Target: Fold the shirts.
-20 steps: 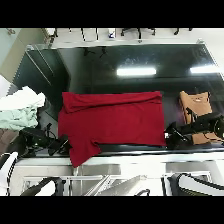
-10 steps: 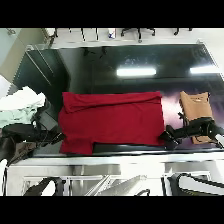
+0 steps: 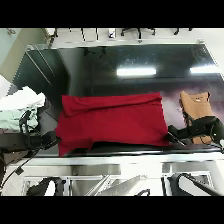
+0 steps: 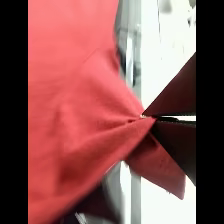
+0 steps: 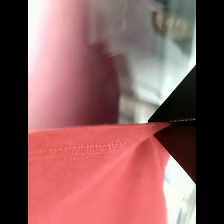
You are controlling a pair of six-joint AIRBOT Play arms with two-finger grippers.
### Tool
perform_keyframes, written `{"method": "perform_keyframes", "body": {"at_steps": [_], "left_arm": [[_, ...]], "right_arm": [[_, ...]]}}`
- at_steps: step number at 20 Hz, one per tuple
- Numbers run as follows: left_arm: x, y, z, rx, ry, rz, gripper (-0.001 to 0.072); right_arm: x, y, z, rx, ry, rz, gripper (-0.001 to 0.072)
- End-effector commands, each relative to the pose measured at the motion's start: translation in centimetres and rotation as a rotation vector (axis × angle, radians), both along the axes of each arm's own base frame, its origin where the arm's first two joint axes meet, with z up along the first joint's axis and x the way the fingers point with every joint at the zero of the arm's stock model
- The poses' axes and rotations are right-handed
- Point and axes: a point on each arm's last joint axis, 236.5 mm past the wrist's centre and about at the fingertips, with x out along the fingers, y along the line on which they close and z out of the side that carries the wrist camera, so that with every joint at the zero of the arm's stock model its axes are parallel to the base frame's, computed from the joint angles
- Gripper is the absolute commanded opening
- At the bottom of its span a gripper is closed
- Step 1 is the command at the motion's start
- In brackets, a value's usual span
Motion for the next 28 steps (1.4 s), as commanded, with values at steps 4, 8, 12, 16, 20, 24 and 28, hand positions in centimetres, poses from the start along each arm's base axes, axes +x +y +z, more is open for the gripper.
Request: {"method": "perform_keyframes", "body": {"at_steps": [4, 8, 12, 16, 20, 24, 28], "left_arm": [[0.2, 1.3, 0.3, 0.061, -0.035, 0.032, 0.0013], [7.5, 0.9, 1.0, 0.02, -0.126, 0.033, 0.0014], [16.3, -0.1, 1.0, 0.038, -0.172, -0.002, 0.0014], [21.0, -2.4, -4.0, 0.031, -0.083, -0.061, 0.0014], [23.1, -2.3, -8.5, 0.056, -0.001, -0.079, 0.0014], [24.5, -2.1, -9.7, 0.063, 0.028, -0.103, 0.0016], [26.6, -2.5, -6.1, 0.055, -0.023, -0.133, 0.0695]], "right_arm": [[0.2, -2.3, 1.3, -0.134, -0.041, -0.042, 0.0023], [9.8, -1.0, 6.5, -0.025, -0.411, -0.108, 0.0024], [17.5, -1.2, 8.1, -0.06, -0.573, -0.105, 0.0024], [22.3, -0.2, 5.1, -0.09, -0.582, -0.045, 0.0024], [23.7, -0.1, 1.9, -0.089, -0.537, -0.022, 0.0024], [23.7, -0.5, 1.6, -0.123, -0.551, 0.046, 0.0058], [23.9, -3.8, 2.7, -0.245, -0.56, 0.177, 0.0513]]}}
